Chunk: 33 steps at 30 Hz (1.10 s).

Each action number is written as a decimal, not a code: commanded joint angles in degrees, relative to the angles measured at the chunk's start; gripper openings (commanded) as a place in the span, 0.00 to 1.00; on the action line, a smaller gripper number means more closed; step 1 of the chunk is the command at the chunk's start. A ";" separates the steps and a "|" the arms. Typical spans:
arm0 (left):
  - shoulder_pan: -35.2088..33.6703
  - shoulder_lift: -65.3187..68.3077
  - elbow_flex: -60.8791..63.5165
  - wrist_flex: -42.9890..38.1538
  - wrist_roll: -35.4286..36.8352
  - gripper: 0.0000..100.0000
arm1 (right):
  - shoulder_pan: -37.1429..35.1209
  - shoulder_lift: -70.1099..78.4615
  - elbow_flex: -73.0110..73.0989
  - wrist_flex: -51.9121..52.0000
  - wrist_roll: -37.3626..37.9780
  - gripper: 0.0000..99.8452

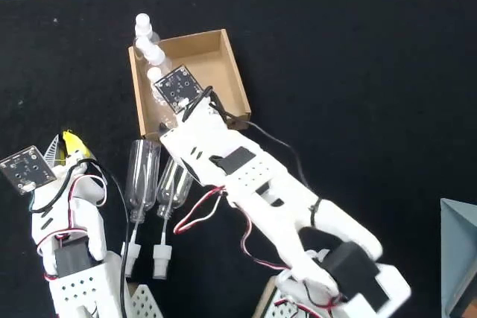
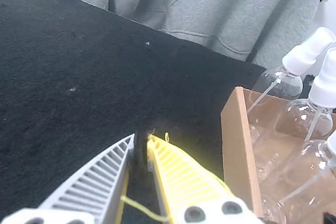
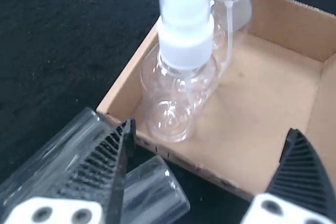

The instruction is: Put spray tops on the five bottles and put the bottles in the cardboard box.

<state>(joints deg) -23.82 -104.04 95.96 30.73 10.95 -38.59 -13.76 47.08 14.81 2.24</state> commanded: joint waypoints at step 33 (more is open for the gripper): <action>-0.48 -0.44 1.45 -0.70 -0.62 0.03 | -10.64 -11.74 -3.38 18.46 -4.40 0.15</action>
<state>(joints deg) -23.82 -104.04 95.96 30.73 10.95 -48.18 -25.45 47.08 35.38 -1.80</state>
